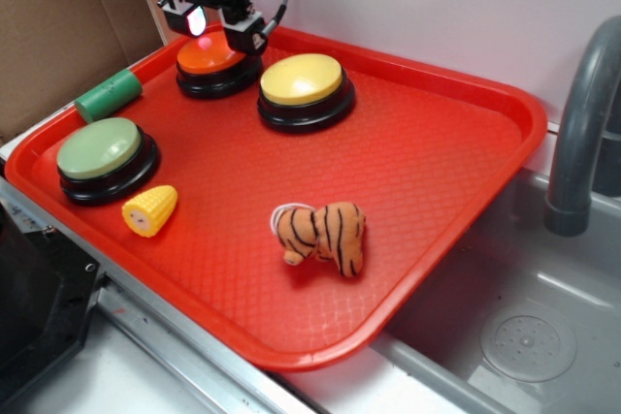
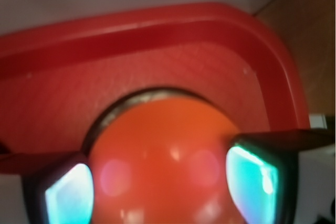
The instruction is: Push the orange button.
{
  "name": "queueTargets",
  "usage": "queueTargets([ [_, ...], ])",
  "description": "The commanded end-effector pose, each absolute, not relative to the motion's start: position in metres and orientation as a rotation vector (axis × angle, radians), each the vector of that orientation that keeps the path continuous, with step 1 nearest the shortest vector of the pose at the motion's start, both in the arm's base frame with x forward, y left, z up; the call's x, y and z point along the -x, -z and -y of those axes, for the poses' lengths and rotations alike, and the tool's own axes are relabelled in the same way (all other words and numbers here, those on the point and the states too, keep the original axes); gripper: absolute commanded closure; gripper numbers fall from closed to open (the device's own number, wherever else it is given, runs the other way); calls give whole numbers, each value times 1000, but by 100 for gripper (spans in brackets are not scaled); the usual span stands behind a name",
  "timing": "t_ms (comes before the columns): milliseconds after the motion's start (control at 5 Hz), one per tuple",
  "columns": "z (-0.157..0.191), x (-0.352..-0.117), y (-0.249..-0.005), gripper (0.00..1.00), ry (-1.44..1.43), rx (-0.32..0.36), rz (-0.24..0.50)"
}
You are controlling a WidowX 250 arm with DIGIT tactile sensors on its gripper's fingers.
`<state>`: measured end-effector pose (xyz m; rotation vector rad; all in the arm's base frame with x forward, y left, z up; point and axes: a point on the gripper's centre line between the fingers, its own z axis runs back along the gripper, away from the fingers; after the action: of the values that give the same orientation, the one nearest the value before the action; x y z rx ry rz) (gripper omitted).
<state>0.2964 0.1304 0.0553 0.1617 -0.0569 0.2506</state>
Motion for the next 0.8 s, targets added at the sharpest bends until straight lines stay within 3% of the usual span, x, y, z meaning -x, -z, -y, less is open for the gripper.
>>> queueTargets([
  [0, -123, -272, -141, 0, -298, -168, 220],
  [200, -119, -278, -138, 0, -274, -128, 166],
  [600, -114, -275, -157, 0, -224, -15, 202],
])
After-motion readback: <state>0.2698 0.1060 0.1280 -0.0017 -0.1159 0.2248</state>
